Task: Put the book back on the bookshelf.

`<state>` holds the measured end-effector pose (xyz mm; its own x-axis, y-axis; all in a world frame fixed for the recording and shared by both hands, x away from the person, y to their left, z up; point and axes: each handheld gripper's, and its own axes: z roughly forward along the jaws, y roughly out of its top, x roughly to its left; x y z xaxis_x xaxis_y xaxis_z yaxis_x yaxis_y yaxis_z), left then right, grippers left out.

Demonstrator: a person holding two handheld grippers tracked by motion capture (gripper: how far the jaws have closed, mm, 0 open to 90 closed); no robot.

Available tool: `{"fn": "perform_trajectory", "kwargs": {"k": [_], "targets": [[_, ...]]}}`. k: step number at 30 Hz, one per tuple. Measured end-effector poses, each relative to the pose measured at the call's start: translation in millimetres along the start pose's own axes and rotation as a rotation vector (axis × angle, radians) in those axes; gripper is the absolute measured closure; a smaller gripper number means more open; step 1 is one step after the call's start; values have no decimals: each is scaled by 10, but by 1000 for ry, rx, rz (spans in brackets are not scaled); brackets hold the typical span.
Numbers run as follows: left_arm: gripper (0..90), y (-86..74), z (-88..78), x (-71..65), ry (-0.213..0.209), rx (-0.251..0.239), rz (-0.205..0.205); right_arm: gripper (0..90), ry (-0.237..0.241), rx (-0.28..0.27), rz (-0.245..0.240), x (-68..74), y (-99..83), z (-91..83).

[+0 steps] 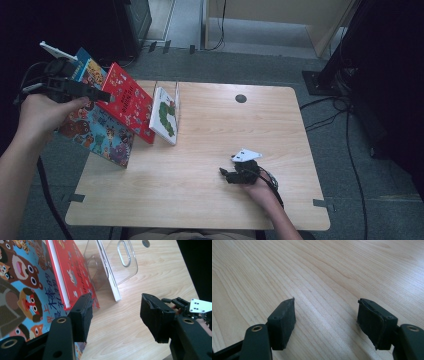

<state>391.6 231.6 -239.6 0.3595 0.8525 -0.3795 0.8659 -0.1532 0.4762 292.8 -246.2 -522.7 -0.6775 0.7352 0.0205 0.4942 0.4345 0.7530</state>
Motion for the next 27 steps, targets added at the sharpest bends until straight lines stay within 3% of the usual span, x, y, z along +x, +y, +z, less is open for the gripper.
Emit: {"fn": "perform_trajectory", "kwargs": {"k": [6, 16, 27], "targets": [[435, -107, 69, -33, -17, 10, 8, 307, 0, 0, 0, 0, 0, 0], [429, -293, 332, -36, -52, 30, 10, 307, 1, 0, 0, 0, 0, 0], [418, -487, 681, -101, -78, 40, 56, 308, 0, -1, 0, 0, 0, 1]]}}
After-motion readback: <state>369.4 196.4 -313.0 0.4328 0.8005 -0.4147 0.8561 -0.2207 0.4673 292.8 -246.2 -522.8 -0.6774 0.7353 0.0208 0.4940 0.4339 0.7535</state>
